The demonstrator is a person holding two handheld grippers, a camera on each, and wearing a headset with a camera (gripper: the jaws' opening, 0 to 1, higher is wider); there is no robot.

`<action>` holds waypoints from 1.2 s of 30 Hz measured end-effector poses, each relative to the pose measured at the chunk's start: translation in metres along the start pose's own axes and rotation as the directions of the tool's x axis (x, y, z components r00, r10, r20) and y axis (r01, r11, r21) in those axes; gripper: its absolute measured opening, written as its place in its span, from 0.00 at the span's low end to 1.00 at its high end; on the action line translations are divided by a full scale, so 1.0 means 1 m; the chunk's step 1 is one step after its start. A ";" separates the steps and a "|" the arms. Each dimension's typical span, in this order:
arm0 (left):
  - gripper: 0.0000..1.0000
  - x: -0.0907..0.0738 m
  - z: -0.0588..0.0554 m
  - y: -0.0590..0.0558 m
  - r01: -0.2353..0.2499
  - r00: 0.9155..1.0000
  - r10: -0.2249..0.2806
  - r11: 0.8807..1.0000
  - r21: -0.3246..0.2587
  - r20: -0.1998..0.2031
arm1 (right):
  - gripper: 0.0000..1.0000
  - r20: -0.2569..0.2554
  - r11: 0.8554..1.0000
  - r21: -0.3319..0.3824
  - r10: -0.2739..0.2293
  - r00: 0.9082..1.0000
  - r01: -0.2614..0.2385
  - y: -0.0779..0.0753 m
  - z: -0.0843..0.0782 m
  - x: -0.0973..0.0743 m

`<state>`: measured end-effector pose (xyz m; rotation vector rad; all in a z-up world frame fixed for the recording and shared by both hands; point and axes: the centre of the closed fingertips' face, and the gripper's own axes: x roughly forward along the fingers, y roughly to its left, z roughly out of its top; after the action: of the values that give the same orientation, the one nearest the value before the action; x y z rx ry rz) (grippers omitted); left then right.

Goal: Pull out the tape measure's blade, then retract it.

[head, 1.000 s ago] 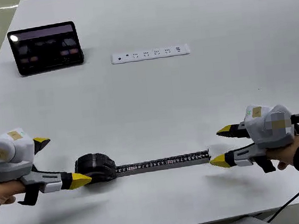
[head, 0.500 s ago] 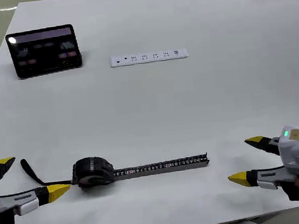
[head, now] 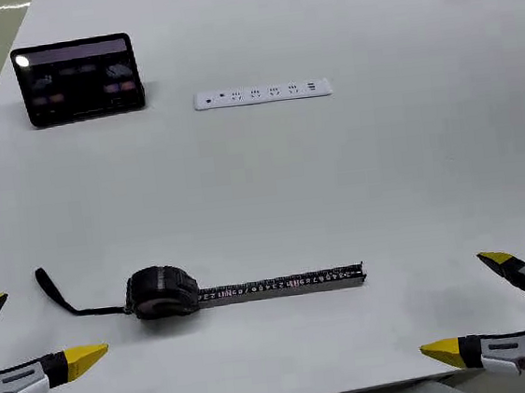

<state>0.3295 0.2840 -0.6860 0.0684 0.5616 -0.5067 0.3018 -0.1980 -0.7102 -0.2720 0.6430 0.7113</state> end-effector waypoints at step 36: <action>1.00 0.060 0.023 -0.082 -0.044 0.979 0.018 0.992 -0.121 -0.203 | 1.00 -0.088 0.968 -0.216 0.111 0.990 -0.127 0.000 0.025 0.029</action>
<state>0.3450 0.1817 -0.6921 0.0088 0.7888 -0.4354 0.3297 -0.1716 -0.7090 -0.4702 0.6560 0.8934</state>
